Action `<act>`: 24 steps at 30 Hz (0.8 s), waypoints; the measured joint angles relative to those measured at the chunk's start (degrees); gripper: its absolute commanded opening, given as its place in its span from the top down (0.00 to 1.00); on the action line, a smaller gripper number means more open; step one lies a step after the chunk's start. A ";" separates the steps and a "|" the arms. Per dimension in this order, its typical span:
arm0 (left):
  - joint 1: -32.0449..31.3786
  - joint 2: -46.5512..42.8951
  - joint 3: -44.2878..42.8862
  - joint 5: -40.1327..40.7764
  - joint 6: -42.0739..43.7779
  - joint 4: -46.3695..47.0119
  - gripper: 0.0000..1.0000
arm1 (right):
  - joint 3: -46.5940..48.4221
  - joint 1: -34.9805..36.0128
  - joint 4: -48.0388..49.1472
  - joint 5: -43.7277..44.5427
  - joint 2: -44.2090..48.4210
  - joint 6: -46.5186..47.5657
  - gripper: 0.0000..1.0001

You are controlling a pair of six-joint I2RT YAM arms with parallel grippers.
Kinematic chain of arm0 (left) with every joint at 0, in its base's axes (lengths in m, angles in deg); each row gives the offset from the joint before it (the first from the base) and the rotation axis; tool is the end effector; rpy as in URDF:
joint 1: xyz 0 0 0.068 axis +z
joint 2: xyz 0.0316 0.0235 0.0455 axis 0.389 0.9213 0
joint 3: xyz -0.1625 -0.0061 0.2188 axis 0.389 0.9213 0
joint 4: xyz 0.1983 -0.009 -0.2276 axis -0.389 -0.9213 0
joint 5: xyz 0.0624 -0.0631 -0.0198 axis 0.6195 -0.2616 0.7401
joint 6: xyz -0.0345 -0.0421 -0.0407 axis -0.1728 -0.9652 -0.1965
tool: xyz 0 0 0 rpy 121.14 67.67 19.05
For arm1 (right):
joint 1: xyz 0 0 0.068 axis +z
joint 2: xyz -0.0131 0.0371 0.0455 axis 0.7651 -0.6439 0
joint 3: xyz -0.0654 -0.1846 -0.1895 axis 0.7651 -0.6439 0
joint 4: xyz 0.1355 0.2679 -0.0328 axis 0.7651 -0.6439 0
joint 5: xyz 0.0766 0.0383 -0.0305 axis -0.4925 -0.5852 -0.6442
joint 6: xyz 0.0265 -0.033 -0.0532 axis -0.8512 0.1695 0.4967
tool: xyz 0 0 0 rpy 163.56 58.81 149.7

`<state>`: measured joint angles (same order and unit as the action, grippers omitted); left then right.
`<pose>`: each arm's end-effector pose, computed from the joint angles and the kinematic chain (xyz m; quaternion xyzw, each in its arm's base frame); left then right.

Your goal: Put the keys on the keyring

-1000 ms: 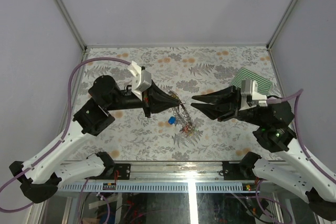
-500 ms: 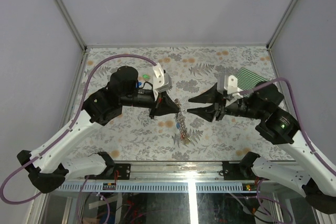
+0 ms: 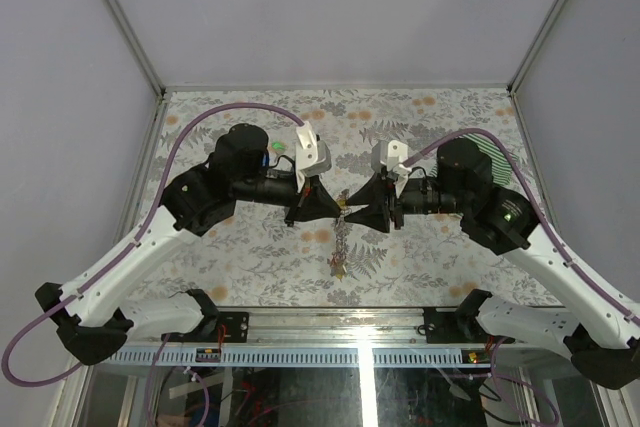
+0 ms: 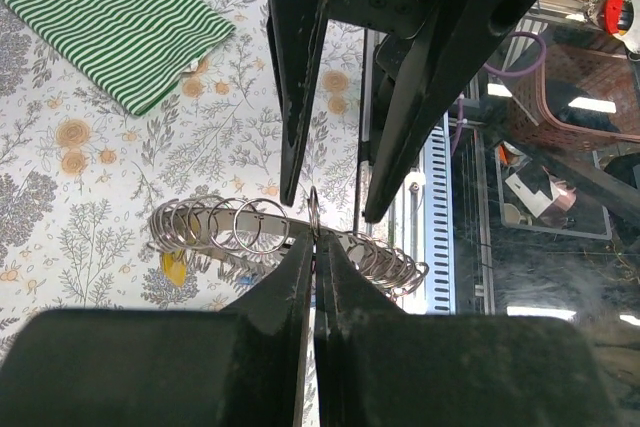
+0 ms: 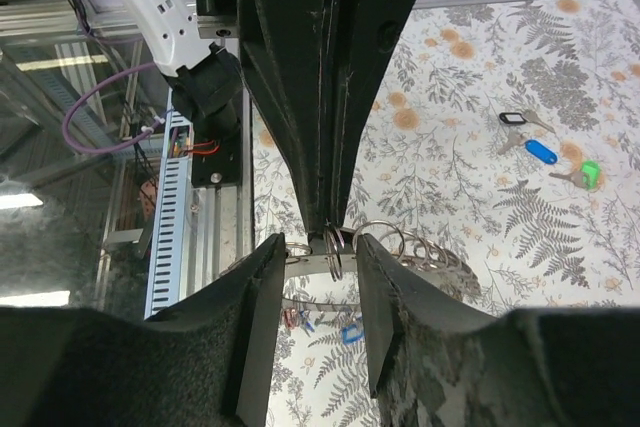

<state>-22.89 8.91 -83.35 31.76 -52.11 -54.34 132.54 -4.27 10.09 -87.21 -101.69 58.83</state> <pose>0.1724 -0.2286 0.4274 0.5279 0.6026 -0.4448 0.4005 0.1544 0.2056 0.4349 -0.5073 0.5515 0.4351 0.4991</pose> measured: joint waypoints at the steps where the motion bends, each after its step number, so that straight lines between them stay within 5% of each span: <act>1: 0.00 0.15 -0.11 -0.11 0.02 -0.04 1.00 | 0.11 0.00 -0.15 -0.17 -0.39 0.24 0.60; 8: 0.00 0.42 -0.24 -0.50 0.22 -0.20 1.00 | 0.83 0.00 -1.31 -0.83 -1.95 1.62 0.67; 17: 0.00 0.42 -0.24 -1.07 0.48 -0.24 1.00 | 0.83 0.00 -1.92 -0.81 -2.08 2.27 1.00; 20: 0.00 0.42 -0.26 -1.05 0.59 -0.26 0.99 | 0.83 0.00 -1.86 -0.85 -2.08 1.99 1.00; 24: 0.00 0.20 -0.26 -1.03 0.66 -0.15 0.85 | 0.70 0.00 -1.36 -0.85 -1.86 0.87 1.00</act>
<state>-22.89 9.10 -83.62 30.73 -51.45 -54.49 133.24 -4.27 8.74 -88.07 -103.55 59.70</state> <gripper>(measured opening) 0.068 0.011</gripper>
